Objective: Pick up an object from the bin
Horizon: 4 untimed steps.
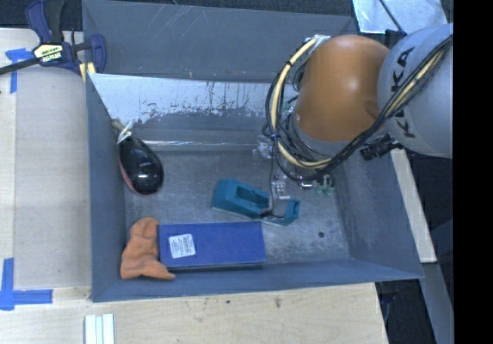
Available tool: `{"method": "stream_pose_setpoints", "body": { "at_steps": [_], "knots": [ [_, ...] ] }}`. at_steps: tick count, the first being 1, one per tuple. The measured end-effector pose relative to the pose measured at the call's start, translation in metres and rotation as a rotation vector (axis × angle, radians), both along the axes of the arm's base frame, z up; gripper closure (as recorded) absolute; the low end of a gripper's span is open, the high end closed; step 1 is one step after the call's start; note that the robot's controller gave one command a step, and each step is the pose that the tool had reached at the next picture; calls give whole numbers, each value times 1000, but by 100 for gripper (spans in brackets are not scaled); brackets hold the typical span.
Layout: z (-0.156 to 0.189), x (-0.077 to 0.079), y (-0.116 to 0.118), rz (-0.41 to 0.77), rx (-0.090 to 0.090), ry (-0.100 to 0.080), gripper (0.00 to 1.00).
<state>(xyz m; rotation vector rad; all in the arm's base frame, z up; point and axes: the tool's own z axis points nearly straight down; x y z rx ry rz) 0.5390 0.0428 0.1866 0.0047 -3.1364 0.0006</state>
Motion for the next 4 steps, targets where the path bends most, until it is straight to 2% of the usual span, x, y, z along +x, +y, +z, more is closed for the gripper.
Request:
{"method": "stream_pose_setpoints", "body": {
  "at_steps": [1, 2, 3, 4],
  "knots": [
    [5, 1, 0, -2, 1, -8, 0],
    [-43, -11, -17, -41, 1, -12, 0],
    [-75, -2, -9, -54, 0, -7, 0],
    [-112, -2, -23, -153, 2, 7, 100]
  ]
}}
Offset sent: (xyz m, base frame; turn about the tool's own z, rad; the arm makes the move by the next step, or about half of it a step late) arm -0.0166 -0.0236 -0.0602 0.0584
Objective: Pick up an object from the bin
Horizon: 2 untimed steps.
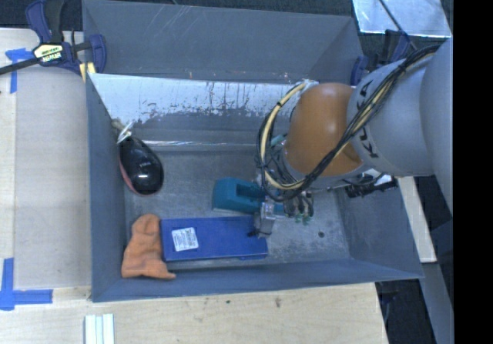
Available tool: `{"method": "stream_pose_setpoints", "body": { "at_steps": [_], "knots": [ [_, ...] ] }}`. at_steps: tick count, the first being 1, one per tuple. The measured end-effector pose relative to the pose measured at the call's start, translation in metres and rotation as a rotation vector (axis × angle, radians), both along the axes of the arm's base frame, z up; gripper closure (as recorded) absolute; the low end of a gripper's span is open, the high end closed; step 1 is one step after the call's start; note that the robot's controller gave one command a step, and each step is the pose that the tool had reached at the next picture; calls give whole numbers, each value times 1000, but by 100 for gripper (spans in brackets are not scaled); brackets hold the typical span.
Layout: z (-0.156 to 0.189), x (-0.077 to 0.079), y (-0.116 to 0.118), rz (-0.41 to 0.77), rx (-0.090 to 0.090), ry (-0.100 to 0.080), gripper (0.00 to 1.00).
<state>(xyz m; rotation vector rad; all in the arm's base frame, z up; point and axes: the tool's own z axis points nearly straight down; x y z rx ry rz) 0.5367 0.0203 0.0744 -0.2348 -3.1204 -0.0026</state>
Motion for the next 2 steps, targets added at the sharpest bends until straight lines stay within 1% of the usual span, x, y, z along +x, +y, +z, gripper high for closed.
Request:
{"method": "stream_pose_setpoints", "body": {
  "at_steps": [1, 2],
  "knots": [
    [0, 0, 0, 0, 0, 0, 100],
    [165, -8, -8, -15, -3, -14, 100]
  ]
}}
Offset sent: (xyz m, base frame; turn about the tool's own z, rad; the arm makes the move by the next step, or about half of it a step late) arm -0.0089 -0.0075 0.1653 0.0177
